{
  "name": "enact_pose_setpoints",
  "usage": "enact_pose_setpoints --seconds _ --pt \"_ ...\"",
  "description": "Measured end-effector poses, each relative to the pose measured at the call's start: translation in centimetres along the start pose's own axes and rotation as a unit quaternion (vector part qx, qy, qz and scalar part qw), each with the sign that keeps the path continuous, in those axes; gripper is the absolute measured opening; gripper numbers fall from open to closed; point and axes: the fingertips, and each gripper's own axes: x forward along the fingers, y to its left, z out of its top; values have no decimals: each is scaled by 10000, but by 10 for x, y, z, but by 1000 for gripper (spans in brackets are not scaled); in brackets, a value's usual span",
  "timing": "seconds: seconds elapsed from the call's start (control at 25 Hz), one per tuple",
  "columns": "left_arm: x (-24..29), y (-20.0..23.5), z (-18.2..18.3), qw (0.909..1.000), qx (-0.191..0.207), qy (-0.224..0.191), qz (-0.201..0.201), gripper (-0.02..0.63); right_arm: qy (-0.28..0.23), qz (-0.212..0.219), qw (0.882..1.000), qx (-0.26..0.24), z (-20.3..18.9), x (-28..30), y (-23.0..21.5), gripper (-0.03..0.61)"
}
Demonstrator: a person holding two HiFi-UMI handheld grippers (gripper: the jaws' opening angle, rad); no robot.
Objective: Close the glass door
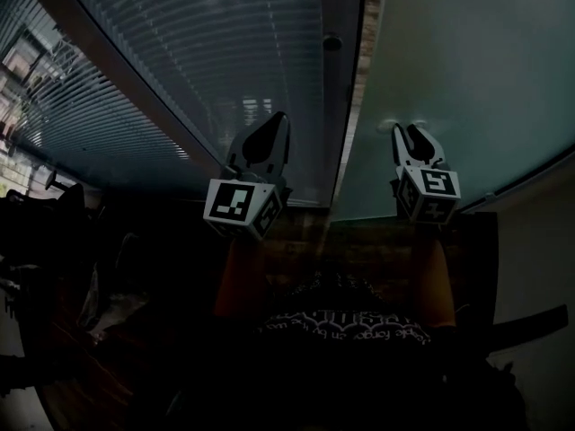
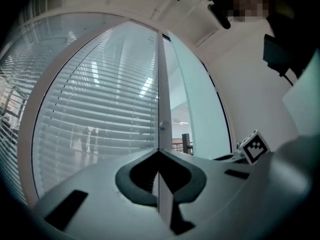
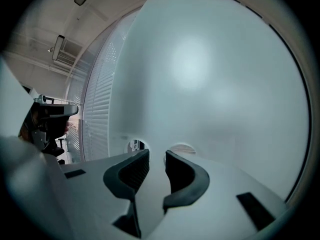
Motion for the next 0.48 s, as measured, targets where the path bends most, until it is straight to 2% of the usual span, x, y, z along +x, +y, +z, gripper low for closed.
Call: enact_pose_setpoints --seconds 0.48 --pt "11 16 9 9999 59 -73 121 -5 3 -12 10000 34 9 39 -11 101"
